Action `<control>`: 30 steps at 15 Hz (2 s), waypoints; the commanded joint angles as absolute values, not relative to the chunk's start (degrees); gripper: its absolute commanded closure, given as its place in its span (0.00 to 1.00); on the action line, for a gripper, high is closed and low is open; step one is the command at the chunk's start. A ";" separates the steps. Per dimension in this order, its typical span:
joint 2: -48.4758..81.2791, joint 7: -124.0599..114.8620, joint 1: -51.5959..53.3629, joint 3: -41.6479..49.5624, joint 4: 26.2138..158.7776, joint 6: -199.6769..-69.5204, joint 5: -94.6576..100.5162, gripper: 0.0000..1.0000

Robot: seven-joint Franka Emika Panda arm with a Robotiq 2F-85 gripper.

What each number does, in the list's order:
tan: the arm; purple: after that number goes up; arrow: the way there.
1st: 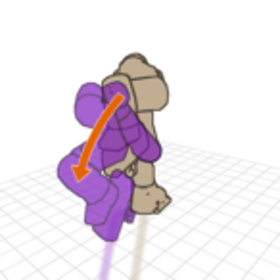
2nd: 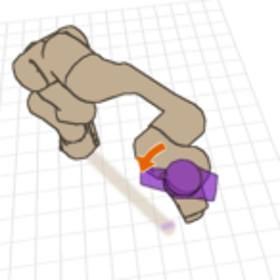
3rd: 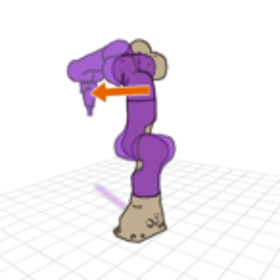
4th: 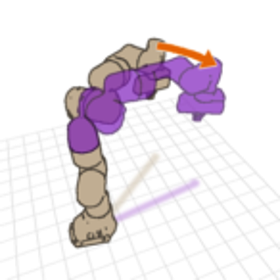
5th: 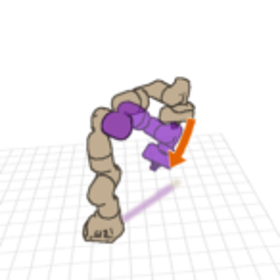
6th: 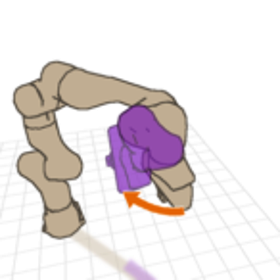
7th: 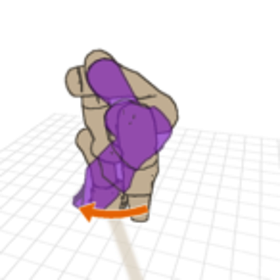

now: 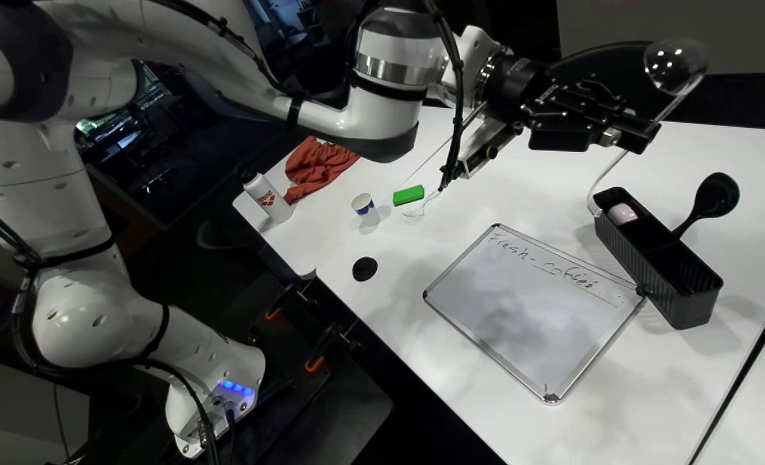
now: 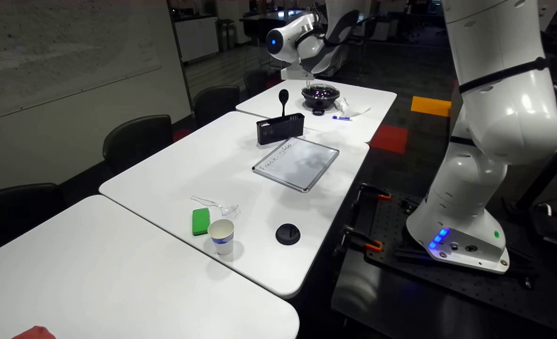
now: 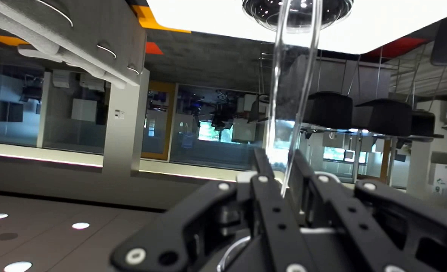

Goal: Put the clear spoon in the black basket

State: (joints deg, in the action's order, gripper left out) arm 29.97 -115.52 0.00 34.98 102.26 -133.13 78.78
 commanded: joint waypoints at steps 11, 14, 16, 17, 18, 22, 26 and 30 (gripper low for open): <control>42.84 -130.30 -14.29 18.53 88.51 -130.75 97.54 0.96; 48.08 -134.54 -16.48 16.79 84.17 -130.84 103.12 0.96; 51.15 -135.83 -17.82 15.98 81.57 -130.39 105.35 0.96; 52.49 -135.94 -18.47 15.60 80.39 -130.10 105.73 0.96; 53.66 -135.42 -19.06 15.32 79.39 -129.84 105.63 0.96; 58.57 -134.30 -20.66 15.02 75.00 -128.89 105.00 0.96; 62.53 -133.31 -21.73 15.12 70.87 -129.06 104.62 0.96; 66.00 -132.07 -22.53 14.98 67.09 -129.63 103.88 0.96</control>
